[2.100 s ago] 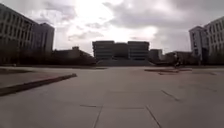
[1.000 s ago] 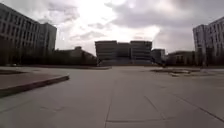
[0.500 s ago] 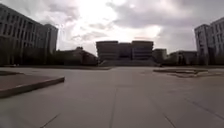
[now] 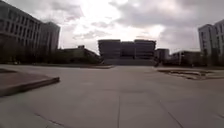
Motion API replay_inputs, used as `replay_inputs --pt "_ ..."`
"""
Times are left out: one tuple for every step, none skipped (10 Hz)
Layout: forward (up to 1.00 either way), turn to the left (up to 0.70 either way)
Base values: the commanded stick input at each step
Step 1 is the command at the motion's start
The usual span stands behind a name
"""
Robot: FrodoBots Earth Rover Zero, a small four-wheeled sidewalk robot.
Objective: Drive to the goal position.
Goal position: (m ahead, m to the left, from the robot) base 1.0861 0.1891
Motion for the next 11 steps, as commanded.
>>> replay_inputs --pt "1.0 0.0" --pt "1.0 0.0" --pt "1.0 0.0" --pt "1.0 0.0" --pt "1.0 0.0" --pt "1.0 0.0" --pt "1.0 0.0" --pt "1.0 0.0" --pt "1.0 0.0" --pt "1.0 0.0" --pt "1.0 0.0"
